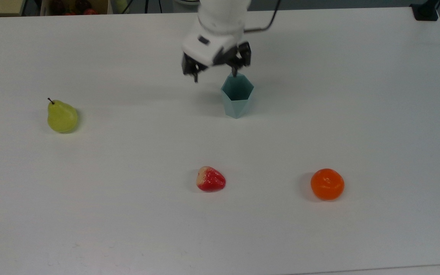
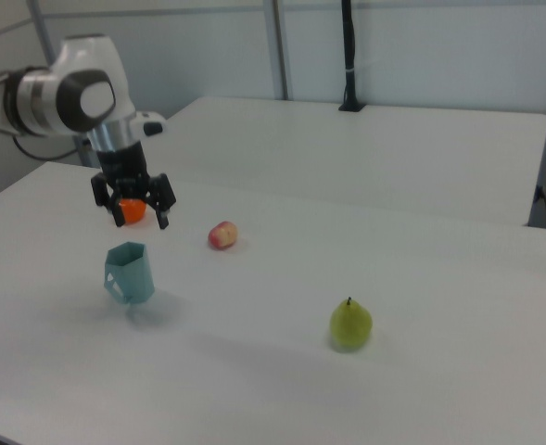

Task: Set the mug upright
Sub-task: 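Release the upright mug and raise the gripper away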

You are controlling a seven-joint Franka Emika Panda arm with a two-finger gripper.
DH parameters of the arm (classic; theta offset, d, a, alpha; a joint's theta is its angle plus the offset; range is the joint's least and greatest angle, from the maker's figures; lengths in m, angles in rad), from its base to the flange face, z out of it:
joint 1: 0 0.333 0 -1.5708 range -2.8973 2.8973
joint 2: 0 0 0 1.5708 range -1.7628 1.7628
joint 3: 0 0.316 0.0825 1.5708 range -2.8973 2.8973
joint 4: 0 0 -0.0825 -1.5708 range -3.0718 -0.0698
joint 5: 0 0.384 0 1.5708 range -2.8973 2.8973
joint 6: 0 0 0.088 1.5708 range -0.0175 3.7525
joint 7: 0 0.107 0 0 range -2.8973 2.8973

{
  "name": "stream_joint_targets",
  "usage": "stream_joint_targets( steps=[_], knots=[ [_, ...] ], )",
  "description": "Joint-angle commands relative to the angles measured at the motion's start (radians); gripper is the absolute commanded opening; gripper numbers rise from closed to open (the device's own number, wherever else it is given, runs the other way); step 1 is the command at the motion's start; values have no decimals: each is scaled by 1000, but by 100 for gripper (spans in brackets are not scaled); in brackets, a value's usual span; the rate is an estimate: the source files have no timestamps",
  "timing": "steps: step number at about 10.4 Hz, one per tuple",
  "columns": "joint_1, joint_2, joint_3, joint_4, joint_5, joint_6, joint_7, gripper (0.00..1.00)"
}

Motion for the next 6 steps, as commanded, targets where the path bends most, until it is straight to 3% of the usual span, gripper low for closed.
stream_joint_targets(
  steps=[1, 3, 6],
  knots=[
    [-78, -195, -4, -34, 11, -133, 28, 100],
    [-117, -260, -6, -34, 12, -152, 30, 100],
    [-140, -263, -6, 9, 21, -207, 30, 100]
  ],
)
